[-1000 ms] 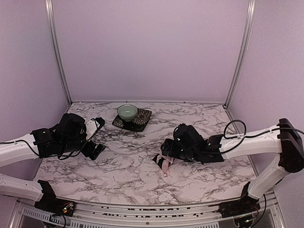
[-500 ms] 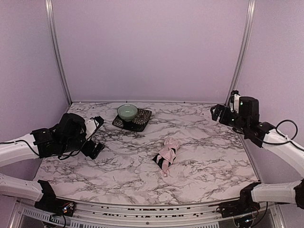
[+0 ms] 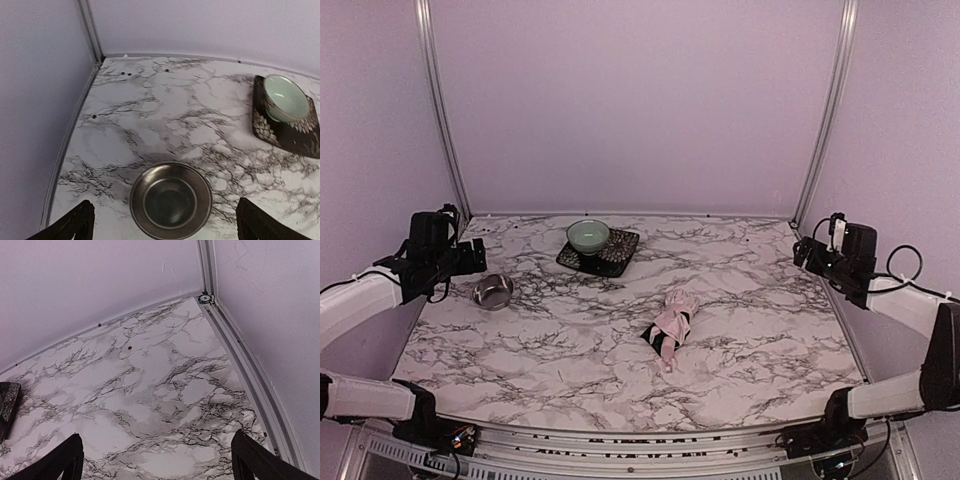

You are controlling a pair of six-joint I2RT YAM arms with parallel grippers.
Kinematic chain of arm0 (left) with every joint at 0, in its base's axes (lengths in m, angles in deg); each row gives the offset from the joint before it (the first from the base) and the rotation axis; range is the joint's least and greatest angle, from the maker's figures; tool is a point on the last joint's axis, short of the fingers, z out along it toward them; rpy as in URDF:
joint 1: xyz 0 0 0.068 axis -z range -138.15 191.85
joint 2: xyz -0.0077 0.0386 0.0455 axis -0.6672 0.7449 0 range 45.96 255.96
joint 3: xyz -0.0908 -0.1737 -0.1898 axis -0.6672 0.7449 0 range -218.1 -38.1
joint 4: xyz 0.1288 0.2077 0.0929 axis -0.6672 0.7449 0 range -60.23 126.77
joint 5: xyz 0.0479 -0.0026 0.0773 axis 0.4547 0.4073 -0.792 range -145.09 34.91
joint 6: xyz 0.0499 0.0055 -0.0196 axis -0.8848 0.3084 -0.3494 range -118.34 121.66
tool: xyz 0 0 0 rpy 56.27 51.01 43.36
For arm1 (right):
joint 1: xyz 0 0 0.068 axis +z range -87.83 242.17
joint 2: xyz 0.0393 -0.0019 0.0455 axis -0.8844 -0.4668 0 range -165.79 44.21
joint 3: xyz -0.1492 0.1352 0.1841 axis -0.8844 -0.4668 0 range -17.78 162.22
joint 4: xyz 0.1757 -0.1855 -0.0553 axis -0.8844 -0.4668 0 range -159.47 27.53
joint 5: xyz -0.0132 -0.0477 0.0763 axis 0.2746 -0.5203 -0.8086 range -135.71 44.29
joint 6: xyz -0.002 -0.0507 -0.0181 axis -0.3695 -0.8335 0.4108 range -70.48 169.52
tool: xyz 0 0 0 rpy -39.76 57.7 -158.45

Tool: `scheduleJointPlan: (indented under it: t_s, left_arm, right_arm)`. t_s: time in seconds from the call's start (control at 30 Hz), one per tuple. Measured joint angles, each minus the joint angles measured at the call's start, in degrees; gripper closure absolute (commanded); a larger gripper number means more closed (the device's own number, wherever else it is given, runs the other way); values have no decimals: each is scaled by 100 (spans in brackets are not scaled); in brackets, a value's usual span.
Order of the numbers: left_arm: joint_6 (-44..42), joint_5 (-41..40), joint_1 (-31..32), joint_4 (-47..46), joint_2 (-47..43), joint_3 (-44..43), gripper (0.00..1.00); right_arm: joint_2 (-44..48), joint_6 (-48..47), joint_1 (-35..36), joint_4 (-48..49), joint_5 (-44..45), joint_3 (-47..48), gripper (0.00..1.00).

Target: Put away the umbrella

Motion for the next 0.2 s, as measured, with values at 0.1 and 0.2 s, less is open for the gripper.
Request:
scheduleJointPlan:
  t_s: [0.1,0.2]
  left_arm:
    - [396,-247,-715,-562,181,66,1]
    - [538,-459,-1097,-1209,323,365,1]
  right_arm:
    - [-133,-17,-2,310,109,-229,0]
    - [-225,-83,-20,560,258,-439,0]
